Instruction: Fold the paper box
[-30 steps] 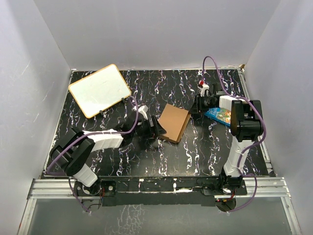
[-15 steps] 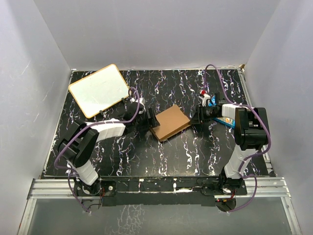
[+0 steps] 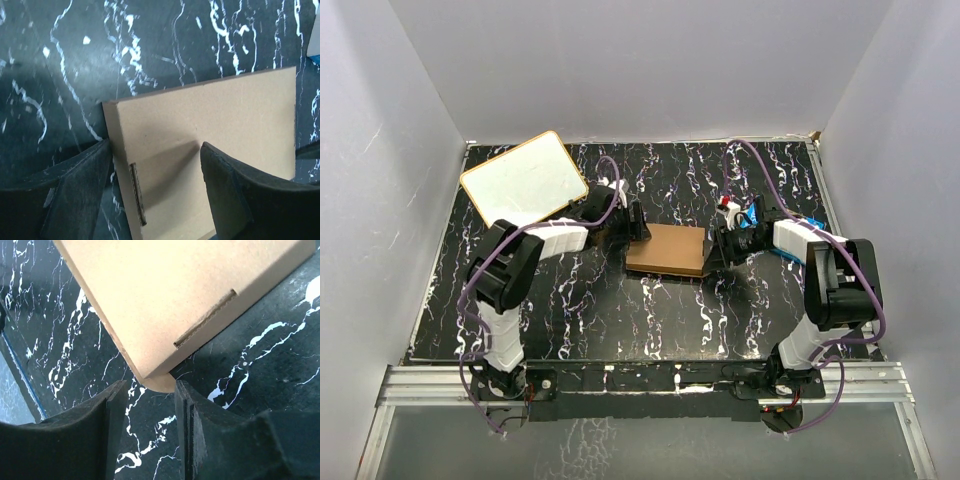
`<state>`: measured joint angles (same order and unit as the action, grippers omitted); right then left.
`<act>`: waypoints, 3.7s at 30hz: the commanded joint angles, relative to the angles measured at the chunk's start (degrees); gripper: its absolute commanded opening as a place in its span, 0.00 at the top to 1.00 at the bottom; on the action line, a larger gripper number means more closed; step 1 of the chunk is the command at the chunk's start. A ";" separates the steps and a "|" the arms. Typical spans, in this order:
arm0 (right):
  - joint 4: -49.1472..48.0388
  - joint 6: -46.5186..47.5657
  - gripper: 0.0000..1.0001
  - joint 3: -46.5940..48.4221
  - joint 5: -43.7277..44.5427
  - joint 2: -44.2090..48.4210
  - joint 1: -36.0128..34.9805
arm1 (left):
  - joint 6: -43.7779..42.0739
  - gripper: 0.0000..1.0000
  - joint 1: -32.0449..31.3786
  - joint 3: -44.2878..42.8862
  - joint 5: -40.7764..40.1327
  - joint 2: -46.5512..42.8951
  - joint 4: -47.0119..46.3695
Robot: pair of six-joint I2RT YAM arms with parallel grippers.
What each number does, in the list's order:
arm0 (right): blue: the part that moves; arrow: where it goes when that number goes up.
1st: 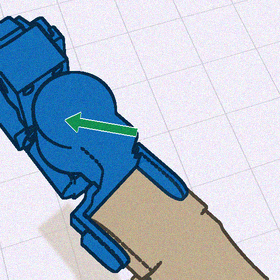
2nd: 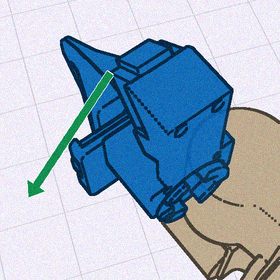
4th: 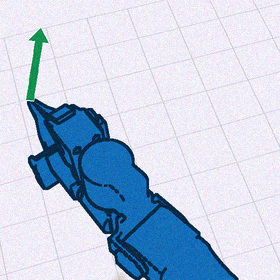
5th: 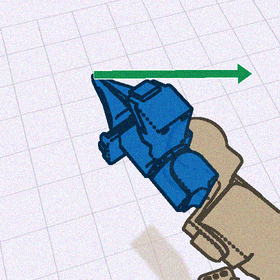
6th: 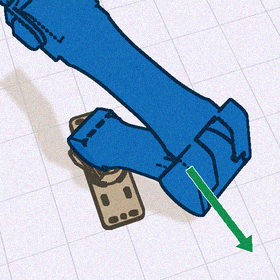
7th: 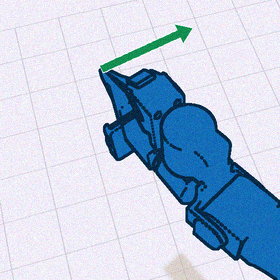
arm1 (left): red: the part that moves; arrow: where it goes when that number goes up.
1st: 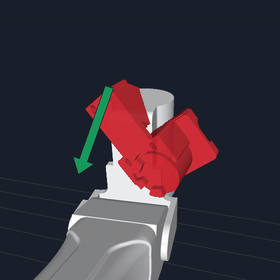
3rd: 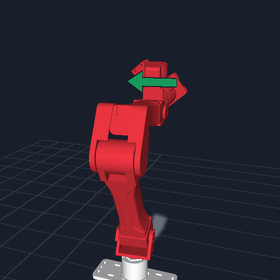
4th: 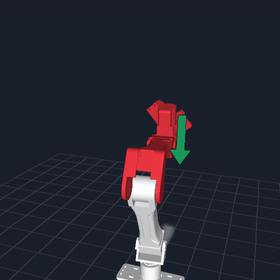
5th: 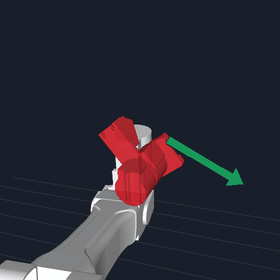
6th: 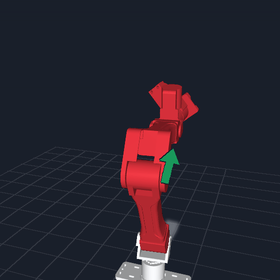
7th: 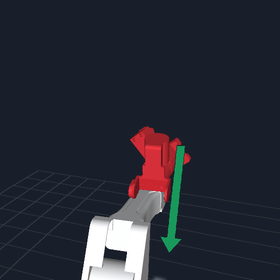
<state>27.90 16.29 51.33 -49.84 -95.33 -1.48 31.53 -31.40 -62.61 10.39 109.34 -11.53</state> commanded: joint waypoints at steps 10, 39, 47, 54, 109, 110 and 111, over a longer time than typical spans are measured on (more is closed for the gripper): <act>5.39 18.82 0.64 6.64 4.93 3.69 1.30 | -13.29 0.30 0.99 -14.82 10.50 8.95 7.31; 24.56 85.90 0.51 4.55 -5.87 5.41 -2.51 | -26.67 0.26 -0.03 -1.64 17.57 -11.26 -16.23; 24.00 91.90 0.54 3.26 0.30 3.24 -4.58 | -12.79 0.33 -3.25 22.01 14.71 -26.54 -22.61; 22.02 91.92 0.62 0.48 3.76 2.75 -6.65 | 4.40 0.32 -4.99 28.09 14.94 -25.91 -24.91; 10.86 79.67 0.69 -6.95 -1.22 5.87 -12.57 | -53.83 0.51 -25.38 33.00 10.78 -7.71 -51.28; 10.86 79.63 0.69 -6.95 -1.21 5.86 -12.57 | -54.04 0.52 -25.45 32.85 10.75 -7.55 -51.21; 10.86 79.65 0.69 -6.95 -1.22 5.86 -12.57 | -54.15 0.52 -25.36 32.63 10.77 -7.40 -51.04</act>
<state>37.69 95.85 45.95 -50.46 -87.74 -13.04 -21.04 -56.53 -28.10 19.77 102.00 -63.16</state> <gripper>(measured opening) 0.314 0.488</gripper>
